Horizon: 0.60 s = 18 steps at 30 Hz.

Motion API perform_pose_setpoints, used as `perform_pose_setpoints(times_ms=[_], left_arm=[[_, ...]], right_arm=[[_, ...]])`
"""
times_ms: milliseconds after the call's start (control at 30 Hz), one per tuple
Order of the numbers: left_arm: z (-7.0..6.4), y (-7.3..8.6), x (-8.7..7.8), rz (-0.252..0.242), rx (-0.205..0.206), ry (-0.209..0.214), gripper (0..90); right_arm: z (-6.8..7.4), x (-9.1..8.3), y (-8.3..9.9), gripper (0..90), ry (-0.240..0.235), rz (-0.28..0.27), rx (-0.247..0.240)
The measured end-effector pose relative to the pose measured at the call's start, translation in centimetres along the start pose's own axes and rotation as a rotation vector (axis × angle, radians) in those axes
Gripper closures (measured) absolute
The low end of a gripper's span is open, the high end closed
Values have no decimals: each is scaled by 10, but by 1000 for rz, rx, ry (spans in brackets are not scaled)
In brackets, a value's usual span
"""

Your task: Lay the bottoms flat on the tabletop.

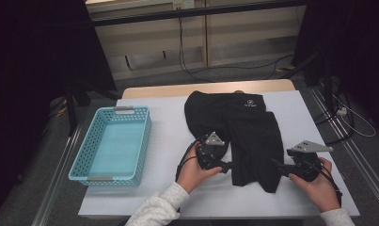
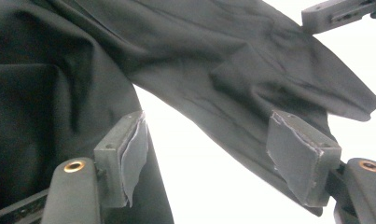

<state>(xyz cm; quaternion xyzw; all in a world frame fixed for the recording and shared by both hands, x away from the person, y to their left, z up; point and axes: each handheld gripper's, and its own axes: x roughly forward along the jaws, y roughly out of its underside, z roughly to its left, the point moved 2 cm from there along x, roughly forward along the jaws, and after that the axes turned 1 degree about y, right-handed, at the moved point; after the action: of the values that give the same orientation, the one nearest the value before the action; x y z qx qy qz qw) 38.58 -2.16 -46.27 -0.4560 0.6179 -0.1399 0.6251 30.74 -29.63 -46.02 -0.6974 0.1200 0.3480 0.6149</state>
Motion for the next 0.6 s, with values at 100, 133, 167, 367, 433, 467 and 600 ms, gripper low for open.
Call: perform_pose_setpoints(times_ms=[100, 133, 167, 367, 433, 467, 600], left_arm=[[-3, 2, 8, 11, 6, 6, 332], [-3, 2, 11, 17, 14, -2, 339], [-3, 3, 13, 28, 14, -4, 353], [-9, 4, 13, 44, 22, -16, 505], [-11, 3, 13, 59, 12, -8, 595], [-13, 3, 13, 63, 3, 4, 653], [-15, 3, 13, 86, -59, 49, 820]], right_arm=[[-1, -2, 3, 298, 7, 8, -1], [-2, -3, 4, 298, 7, 9, 0], [-2, -4, 5, 299, 13, 7, 1], [-4, -7, 9, 314, 15, 13, 2], [-4, -7, 10, 333, 15, 24, 0], [-4, -6, 11, 342, 14, 34, 2], [-4, -6, 11, 404, 7, 39, 4]])
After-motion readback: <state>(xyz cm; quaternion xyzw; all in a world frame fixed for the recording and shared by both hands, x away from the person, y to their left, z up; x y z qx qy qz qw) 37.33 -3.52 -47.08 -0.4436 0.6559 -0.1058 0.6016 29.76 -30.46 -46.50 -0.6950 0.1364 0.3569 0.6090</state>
